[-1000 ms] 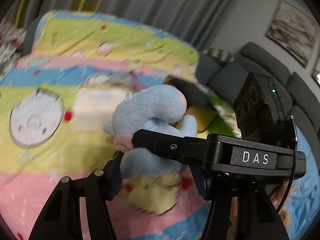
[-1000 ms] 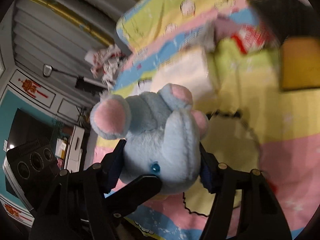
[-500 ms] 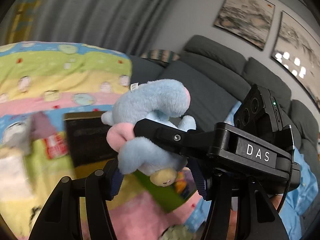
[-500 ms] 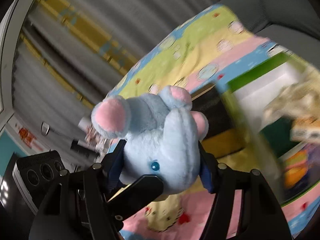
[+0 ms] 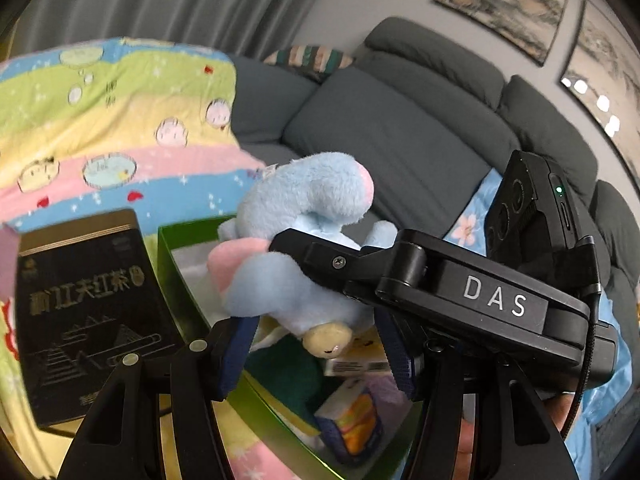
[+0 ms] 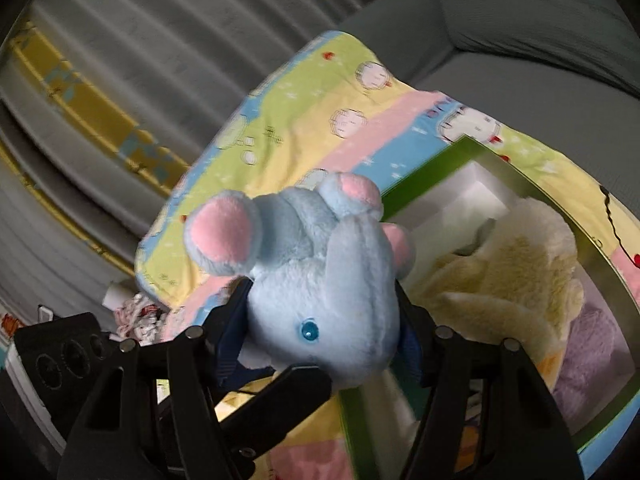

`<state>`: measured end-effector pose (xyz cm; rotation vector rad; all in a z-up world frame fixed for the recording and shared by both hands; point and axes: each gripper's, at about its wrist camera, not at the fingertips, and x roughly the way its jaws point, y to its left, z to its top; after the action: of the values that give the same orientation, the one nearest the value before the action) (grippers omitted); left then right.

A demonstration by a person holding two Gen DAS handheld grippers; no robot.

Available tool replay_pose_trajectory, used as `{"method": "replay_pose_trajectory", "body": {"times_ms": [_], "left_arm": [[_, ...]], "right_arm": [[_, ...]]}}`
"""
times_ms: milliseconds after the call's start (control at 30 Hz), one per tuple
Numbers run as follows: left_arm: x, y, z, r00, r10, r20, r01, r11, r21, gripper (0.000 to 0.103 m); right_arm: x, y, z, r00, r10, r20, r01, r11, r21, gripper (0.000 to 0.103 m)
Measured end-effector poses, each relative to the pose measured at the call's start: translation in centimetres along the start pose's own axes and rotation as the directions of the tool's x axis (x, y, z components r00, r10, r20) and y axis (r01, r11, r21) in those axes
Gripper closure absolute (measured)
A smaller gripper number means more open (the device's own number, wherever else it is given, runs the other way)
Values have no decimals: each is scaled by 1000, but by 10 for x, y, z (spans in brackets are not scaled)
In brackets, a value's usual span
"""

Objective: Organize soft objects

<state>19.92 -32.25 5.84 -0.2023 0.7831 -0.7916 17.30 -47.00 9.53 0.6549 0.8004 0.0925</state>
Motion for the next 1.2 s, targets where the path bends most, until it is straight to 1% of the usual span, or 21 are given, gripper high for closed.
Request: {"method": "replay_pose_trajectory", "body": {"times_ms": [100,233,333,433,467,500,567,633,700,767,800,867,933,1033,1067,1100,1167,1200], "left_arm": [[14,3,-3,999,9,-32,-9,1000,-11,43],[24,4,-7,998,18,-59,-20,999,-27,43],[26,2,-7,997,36,-61,-37,999,-16,42],[26,1,-7,995,33,-96,-35,999,-26,42],[25,1,-6,994,34,-99,-37,999,-29,41],[22,0,-5,995,38,-95,-41,999,-27,37],[13,-5,-6,996,32,-78,-33,999,-21,33],[1,-10,-7,998,14,-61,-16,1000,-19,28],[-9,-13,-8,999,8,-50,-8,1000,-16,26],[-22,-15,-12,999,17,-42,-18,1000,-12,22],[-29,-16,-15,999,25,-43,-25,1000,-11,21],[-45,-14,-22,998,39,-41,-39,999,-17,21],[-65,-7,-31,998,62,-27,-63,997,-41,21],[-98,9,-50,993,114,-7,-114,989,-94,19],[-108,15,-57,991,135,0,-135,984,-116,16],[-120,22,-66,986,164,9,-161,977,-143,11],[-144,37,-85,974,225,18,-219,959,-179,10],[-160,47,-97,962,272,20,-263,943,-206,10]], "right_arm": [[8,-15,0,999,-32,-22,33,998,48,39],[12,-26,1,996,-86,-38,89,994,67,39],[11,-28,2,993,-110,-37,112,992,65,37],[6,-27,1,991,-130,-32,131,991,41,37],[4,-27,0,991,-134,-27,135,990,38,36],[0,-27,0,991,-132,-18,133,990,40,36],[-9,-26,-2,993,-122,5,121,992,45,30],[-21,-23,-5,992,-121,36,120,992,37,26],[-34,-17,-7,986,-147,73,147,989,14,22],[-45,-13,-11,980,-170,106,170,985,5,16],[-52,-12,-14,976,-176,127,178,984,1,14],[-62,-10,-19,970,-188,155,190,982,0,8],[-69,-9,-26,961,-212,176,215,977,0,5],[-74,-5,-38,943,-277,183,286,958,-22,3],[-75,-2,-41,938,-296,182,308,950,-42,3],[-75,1,-45,933,-309,183,324,944,-60,3],[-78,6,-50,928,-321,190,342,935,-94,3],[-80,7,-53,929,-316,191,338,936,-97,2]]}}
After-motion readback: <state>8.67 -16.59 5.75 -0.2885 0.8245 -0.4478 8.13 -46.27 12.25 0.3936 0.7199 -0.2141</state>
